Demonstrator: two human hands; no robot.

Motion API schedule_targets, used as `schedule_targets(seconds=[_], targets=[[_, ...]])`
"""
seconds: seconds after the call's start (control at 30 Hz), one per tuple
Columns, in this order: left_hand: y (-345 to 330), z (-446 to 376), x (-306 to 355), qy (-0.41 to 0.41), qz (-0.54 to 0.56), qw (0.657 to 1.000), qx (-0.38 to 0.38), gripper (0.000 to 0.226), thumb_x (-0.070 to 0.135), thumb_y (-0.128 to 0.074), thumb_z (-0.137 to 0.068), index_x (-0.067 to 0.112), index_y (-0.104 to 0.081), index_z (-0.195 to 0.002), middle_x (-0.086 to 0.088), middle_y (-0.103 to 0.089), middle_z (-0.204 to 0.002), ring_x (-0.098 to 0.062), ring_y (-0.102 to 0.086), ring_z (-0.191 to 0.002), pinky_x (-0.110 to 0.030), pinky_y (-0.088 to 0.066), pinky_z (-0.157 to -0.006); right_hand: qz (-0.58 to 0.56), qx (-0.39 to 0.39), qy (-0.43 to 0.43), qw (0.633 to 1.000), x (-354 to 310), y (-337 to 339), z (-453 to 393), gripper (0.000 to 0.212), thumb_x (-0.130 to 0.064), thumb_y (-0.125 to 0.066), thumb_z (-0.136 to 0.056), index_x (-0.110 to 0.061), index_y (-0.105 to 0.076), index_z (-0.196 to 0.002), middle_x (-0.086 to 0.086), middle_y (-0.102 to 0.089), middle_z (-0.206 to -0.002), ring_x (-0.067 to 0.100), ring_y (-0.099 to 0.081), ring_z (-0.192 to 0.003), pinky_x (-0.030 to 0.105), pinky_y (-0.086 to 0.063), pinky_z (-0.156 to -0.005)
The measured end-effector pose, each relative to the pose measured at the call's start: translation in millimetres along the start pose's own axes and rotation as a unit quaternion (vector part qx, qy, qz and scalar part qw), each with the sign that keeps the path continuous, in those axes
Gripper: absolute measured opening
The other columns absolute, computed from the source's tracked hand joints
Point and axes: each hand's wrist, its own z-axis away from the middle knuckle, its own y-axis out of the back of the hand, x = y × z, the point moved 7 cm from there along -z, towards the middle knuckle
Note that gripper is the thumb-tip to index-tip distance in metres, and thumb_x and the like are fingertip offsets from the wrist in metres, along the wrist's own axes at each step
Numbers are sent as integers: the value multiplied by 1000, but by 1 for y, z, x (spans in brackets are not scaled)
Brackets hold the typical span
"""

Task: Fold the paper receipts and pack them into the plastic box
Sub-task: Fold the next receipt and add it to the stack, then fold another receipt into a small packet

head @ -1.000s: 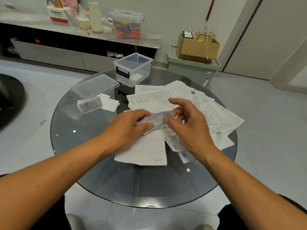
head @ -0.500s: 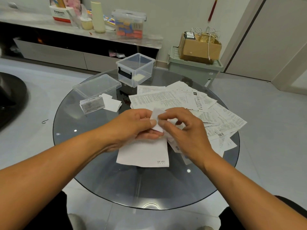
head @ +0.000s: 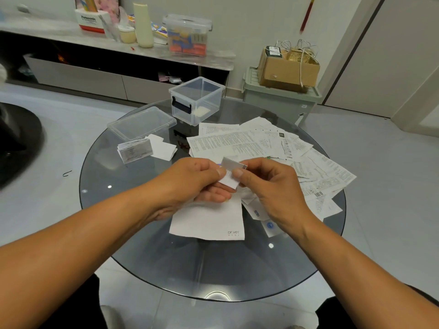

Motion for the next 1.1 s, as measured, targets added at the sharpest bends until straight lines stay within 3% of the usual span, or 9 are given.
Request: schedule_targets(seconds=[0.13,0.23,0.3,0.43,0.63,0.7,0.87,0.97,1.1], targets=[[10,1,2,4,-80,997,17,18,23,-63,-99,8,-71,-95,-10,-77,-84,-9,-67,-63,-18,-57,-59,21,-9,-11,1000,4,-6,0,10,-18,-75,-92,-9,-77,-91,-1,-74,-74,7,-67,-68,20,-53,-68],[49,5,15,-12,-210,973,92,20,25,-67,-96,9,-73,-86,3,-70,-67,-6,-58,-57,-19,-50,-55,72,-20,-4,997,4,-6,0,16,-33,-64,-100,-27,-78,-104,-12,-76,-91,0,-68,-84,13,-51,-76],[88,9,22,-1,-279,948,152,26,26,-66,-97,5,-71,-82,1,-67,-63,-11,-56,-58,-24,-48,-56,126,-19,4,992,5,-5,0,19,-37,-59,-103,-33,-75,-112,-19,-74,-101,-3,-66,-97,10,-49,-79],[151,16,15,55,-416,877,234,34,28,-59,-100,3,-65,-79,-15,-68,-79,-27,-55,-66,-33,-43,-63,325,-31,82,942,12,-10,1,17,-35,-61,-102,-28,-74,-109,-17,-67,-110,3,-56,-106,29,-48,-94],[166,17,15,21,-540,787,298,32,36,-70,-93,12,-58,-76,-2,-59,-74,-19,-54,-69,-32,-34,-56,441,-106,93,886,13,-23,1,37,-51,-67,-94,-37,-67,-127,-16,-54,-137,9,-43,-129,36,-31,-112],[163,18,17,-10,-551,774,312,28,34,-73,-90,15,-57,-77,-2,-62,-76,-22,-56,-70,-33,-36,-58,447,-151,79,878,12,-26,1,32,-43,-62,-98,-38,-66,-129,-18,-53,-141,7,-41,-132,38,-32,-115],[140,25,26,-104,-555,769,300,16,32,-77,-87,28,-61,-88,3,-67,-86,-19,-59,-75,-31,-39,-63,469,-190,63,860,10,-12,-1,57,-6,-59,-91,-44,-62,-133,-17,-44,-153,10,-35,-142,42,-29,-118],[110,29,30,-163,-539,789,245,20,24,-77,-89,30,-64,-102,9,-61,-82,-9,-57,-72,-29,-43,-62,444,-193,48,874,5,-5,0,61,-12,-68,-88,-49,-58,-135,-19,-37,-156,8,-32,-144,38,-28,-117],[69,25,17,-173,-565,802,87,37,19,-75,-90,38,-61,-119,16,-55,-96,-6,-57,-82,-25,-52,-72,434,-216,70,872,4,-9,8,56,-36,-78,-86,-52,-57,-136,-24,-34,-156,3,-29,-142,30,-25,-113]])
